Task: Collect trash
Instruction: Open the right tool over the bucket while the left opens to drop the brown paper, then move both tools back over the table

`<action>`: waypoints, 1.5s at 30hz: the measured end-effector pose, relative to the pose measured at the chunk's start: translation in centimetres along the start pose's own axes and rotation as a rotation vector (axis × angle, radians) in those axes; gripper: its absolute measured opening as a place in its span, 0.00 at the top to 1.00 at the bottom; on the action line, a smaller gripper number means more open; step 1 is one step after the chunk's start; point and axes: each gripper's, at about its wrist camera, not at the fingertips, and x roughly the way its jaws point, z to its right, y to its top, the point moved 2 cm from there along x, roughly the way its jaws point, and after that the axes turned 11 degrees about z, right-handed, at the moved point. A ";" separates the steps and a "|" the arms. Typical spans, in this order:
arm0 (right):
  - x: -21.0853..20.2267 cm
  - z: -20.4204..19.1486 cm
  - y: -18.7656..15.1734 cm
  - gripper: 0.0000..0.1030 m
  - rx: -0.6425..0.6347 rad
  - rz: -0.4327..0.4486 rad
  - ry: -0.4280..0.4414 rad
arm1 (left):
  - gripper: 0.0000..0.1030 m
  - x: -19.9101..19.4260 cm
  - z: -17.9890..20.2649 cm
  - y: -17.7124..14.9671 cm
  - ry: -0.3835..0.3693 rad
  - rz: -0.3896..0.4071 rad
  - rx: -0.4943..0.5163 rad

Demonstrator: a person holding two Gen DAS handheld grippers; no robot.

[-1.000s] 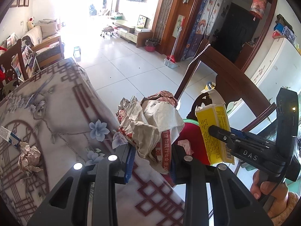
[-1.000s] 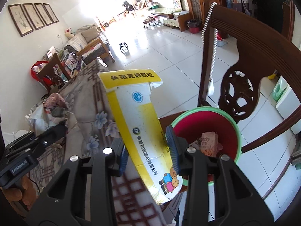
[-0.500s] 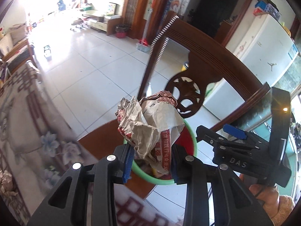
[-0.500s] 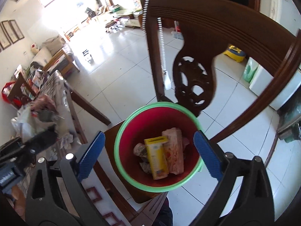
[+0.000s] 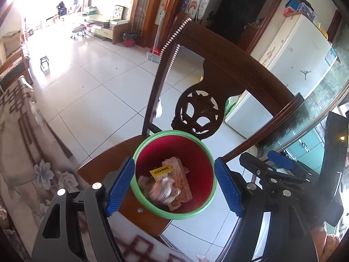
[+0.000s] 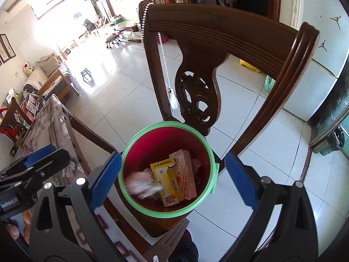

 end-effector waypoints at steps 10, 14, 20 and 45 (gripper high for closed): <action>-1.4 -6.9 -0.2 0.09 -0.092 0.021 0.086 | 0.30 -9.7 -6.0 -0.6 0.101 0.138 -0.081; -2.3 -10.9 -1.3 0.09 -0.141 0.017 0.131 | 0.29 -14.7 -9.3 -2.5 0.168 0.184 -0.121; -4.2 -17.8 -4.0 0.08 -0.221 0.002 0.211 | 0.27 -21.8 -15.5 -7.2 0.293 0.221 -0.212; -11.4 -31.4 -14.1 0.06 -0.362 -0.048 0.325 | 0.25 -35.0 -30.2 -20.1 0.482 0.215 -0.436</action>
